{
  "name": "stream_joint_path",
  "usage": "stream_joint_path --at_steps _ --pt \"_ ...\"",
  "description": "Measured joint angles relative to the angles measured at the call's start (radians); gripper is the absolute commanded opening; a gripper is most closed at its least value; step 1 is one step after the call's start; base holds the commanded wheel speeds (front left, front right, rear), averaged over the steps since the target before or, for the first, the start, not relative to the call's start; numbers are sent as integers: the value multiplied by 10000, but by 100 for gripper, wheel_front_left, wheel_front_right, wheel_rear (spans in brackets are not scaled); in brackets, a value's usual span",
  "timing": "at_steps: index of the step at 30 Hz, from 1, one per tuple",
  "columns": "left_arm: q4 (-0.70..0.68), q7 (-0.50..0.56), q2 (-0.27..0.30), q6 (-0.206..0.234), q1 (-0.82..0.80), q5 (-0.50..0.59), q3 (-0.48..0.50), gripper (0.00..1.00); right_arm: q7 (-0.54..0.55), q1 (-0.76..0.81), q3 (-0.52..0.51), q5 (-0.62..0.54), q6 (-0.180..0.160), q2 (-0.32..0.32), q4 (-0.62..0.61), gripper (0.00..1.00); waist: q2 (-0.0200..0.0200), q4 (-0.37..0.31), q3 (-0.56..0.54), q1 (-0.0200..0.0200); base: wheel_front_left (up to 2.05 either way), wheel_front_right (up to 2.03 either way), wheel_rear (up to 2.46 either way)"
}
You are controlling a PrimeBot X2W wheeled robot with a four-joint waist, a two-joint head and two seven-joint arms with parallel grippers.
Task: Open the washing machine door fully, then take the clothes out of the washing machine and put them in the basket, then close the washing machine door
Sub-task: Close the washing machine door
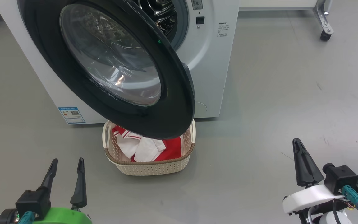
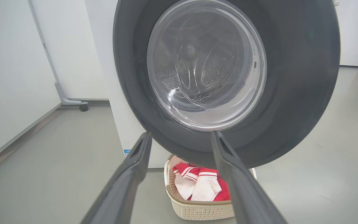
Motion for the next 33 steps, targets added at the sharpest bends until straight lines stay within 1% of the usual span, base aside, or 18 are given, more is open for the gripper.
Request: stream_joint_path --at_steps 10,15,18,20,23,28,29,33 --pt "-199 19 -128 44 -1 230 -86 100 77 -30 -46 19 8 -36 8 0 0 96 129 0 0 0 0" --pt "-226 31 -155 44 -18 389 -186 100 165 -343 -44 105 84 -81 251 0 0 264 246 0 0 0 0" --pt "-263 35 -188 44 -22 408 -201 100 230 -714 -33 104 127 -146 451 0 0 375 307 0 0 0 0" --pt "-276 77 -205 44 -31 464 -224 100 311 -1023 -36 107 213 -199 596 0 0 446 358 0 0 0 0" --pt "-297 109 -232 44 -61 575 -259 100 401 -1536 -50 244 322 -178 773 0 0 569 437 0 0 0 0" --pt "-364 109 -288 44 -197 640 -265 100 516 -2479 -71 347 387 -150 1112 0 0 807 549 0 0 0 0" --pt "-370 107 -297 44 -209 656 -261 100 520 -2685 -71 370 453 -138 1191 0 0 850 574 0 0 0 0" --pt "-384 107 -332 46 -295 658 -276 100 617 -3483 -150 443 474 -123 1546 0 0 996 683 0 0 0 0"
